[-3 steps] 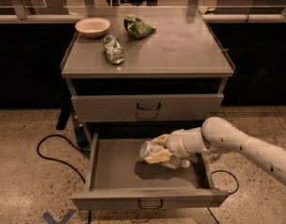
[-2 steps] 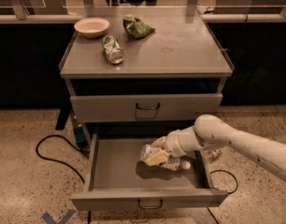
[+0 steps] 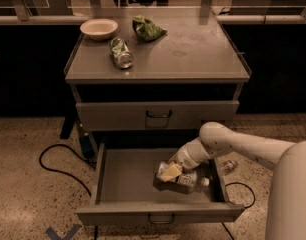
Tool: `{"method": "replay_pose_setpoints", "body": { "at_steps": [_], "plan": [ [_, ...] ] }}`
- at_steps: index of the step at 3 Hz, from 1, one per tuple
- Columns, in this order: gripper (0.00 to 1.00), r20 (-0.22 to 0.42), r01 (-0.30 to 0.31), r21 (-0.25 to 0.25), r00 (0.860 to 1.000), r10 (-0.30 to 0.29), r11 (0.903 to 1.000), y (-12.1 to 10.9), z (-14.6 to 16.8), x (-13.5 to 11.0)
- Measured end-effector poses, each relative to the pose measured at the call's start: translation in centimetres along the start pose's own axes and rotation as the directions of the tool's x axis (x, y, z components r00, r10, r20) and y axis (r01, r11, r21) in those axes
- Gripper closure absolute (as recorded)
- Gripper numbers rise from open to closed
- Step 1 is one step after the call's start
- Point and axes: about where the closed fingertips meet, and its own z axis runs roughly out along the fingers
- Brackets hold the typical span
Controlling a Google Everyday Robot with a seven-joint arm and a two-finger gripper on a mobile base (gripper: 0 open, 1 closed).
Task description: Place blue plastic bottle into middle drawer
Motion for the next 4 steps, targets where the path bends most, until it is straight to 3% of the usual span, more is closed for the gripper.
{"method": "replay_pose_setpoints", "body": {
  "at_steps": [1,3,4],
  "plan": [
    [1.0,0.0,0.001,0.0,1.0,-0.001,1.0,0.0,0.0,0.0],
    [1.0,-0.001,-0.08,-0.056,0.997,0.08,0.9952,-1.3,6.0,3.7],
    [0.81,-0.003,-0.087,-0.065,0.996,0.087,0.9941,-1.2,6.7,4.1]
  ]
}}
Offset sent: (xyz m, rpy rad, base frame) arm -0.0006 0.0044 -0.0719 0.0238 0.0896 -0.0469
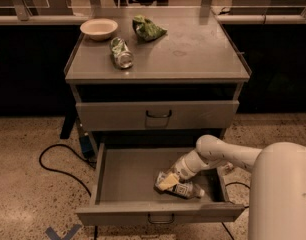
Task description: Place blue plastic bottle into middle drawer
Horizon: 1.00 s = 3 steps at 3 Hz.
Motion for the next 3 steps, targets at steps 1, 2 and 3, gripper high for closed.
{"method": "replay_pose_setpoints", "body": {
  "at_steps": [1,2,3],
  "plan": [
    [0.58,0.0,0.0,0.0,1.0,0.0,1.0,0.0,0.01,0.0],
    [0.35,0.0,0.0,0.0,1.0,0.0,1.0,0.01,0.01,0.0],
    [0.11,0.0,0.0,0.0,1.0,0.0,1.0,0.01,0.01,0.0]
  ]
}}
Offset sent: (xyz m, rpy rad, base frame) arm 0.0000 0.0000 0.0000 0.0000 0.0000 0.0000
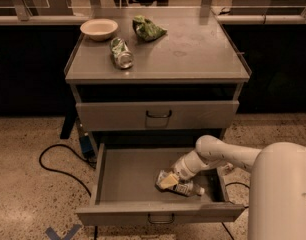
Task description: Place blue plastic bottle into middle drawer
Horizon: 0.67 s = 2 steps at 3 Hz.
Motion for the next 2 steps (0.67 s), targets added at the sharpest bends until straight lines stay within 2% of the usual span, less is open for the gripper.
{"method": "replay_pose_setpoints", "body": {
  "at_steps": [1,2],
  "plan": [
    [0.0,0.0,0.0,0.0,1.0,0.0,1.0,0.01,0.01,0.0],
    [0.0,0.0,0.0,0.0,1.0,0.0,1.0,0.01,0.01,0.0]
  ]
}}
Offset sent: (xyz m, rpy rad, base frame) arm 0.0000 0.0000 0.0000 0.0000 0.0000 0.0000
